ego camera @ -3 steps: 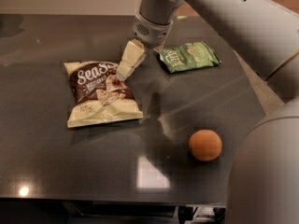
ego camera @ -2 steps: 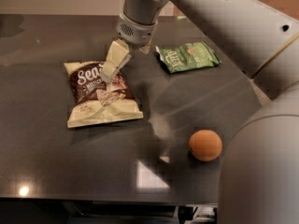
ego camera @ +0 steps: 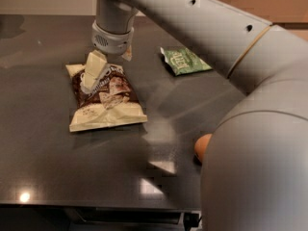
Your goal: Pick brown chip bag
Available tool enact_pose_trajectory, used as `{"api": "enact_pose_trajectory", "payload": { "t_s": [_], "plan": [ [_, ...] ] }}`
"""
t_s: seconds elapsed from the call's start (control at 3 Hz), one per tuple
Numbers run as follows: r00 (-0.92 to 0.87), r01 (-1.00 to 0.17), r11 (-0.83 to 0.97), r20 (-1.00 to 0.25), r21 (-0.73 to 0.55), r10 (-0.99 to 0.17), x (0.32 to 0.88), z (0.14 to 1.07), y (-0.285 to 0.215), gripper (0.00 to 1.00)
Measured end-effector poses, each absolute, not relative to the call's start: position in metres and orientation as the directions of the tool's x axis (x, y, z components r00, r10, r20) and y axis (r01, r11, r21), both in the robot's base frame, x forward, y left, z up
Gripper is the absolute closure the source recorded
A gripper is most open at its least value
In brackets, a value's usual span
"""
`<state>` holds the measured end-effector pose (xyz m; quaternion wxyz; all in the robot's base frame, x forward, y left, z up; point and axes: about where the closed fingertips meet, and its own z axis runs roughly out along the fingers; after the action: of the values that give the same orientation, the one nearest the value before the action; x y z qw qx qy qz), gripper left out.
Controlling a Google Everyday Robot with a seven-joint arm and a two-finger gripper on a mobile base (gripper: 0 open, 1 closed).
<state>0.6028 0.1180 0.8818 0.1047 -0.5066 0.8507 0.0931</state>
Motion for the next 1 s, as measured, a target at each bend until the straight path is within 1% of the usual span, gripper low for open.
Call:
{"api": "enact_pose_trajectory", "payload": {
  "t_s": [0.67, 1.0],
  "plan": [
    [-0.462, -0.884, 0.468, -0.199, 0.022, -0.864, 0.604, 0.851, 0.122, 0.00],
    [-0.464, -0.883, 0.469, -0.180, 0.018, -0.867, 0.606, 0.845, 0.120, 0.18]
  ]
}}
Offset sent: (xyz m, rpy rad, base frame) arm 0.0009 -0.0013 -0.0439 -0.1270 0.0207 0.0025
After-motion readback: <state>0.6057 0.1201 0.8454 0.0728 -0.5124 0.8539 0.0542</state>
